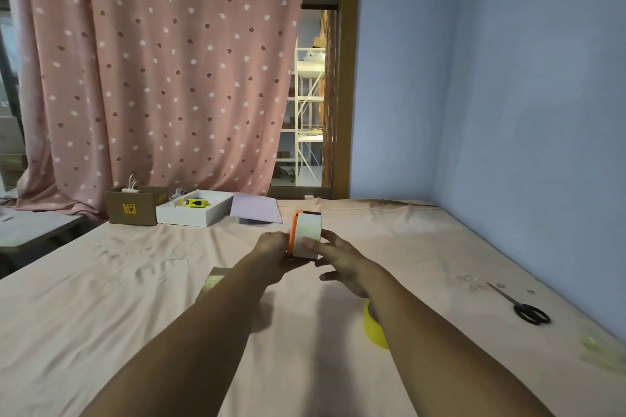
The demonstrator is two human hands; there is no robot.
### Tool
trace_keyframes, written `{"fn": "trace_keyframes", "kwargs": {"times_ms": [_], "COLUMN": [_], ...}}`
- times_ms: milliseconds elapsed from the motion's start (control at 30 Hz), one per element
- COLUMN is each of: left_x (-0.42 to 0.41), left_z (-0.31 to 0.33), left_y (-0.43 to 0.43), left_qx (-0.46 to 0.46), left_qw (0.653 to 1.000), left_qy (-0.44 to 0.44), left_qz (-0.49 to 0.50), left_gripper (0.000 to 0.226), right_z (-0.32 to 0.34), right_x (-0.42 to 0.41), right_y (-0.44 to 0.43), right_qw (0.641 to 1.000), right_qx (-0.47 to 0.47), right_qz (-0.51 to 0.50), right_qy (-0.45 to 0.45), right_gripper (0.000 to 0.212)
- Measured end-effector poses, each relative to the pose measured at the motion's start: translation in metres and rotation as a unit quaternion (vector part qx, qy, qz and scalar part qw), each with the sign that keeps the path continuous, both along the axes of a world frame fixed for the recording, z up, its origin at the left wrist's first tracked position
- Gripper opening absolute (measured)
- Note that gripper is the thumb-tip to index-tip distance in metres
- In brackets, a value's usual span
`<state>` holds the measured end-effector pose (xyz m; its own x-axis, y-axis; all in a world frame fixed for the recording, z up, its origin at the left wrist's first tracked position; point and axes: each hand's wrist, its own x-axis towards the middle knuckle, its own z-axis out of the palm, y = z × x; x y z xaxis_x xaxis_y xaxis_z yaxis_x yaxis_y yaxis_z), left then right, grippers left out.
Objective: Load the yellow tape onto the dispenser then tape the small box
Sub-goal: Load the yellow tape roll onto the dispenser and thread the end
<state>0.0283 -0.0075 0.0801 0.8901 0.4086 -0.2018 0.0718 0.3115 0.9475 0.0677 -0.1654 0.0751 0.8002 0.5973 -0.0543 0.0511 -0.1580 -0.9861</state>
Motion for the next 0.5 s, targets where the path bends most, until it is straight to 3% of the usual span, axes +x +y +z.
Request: {"fn": "trace_keyframes", "kwargs": {"times_ms": [167, 333, 500], "left_x": [0.015, 0.011, 0.010], "left_z": [-0.012, -0.016, -0.013], "left_y": [-0.004, -0.008, 0.003], "left_qx": [0.022, 0.066, 0.150], "left_qw": [0.999, 0.991, 0.980], "left_qy": [-0.042, -0.087, -0.099], "left_qz": [0.026, 0.072, 0.081], "left_gripper": [0.031, 0.021, 0.027], "right_z": [-0.004, -0.003, 0.001], "right_x": [0.010, 0.016, 0.021], "right_y": [0.000, 0.007, 0.010], "right_qw": [0.997, 0.998, 0.999], "right_qx": [0.065, 0.044, 0.030], "right_qz": [-0.023, -0.036, -0.010], "right_qy": [0.046, 0.008, -0.006], "right_gripper": [0.065, 0.094, 0.084]}}
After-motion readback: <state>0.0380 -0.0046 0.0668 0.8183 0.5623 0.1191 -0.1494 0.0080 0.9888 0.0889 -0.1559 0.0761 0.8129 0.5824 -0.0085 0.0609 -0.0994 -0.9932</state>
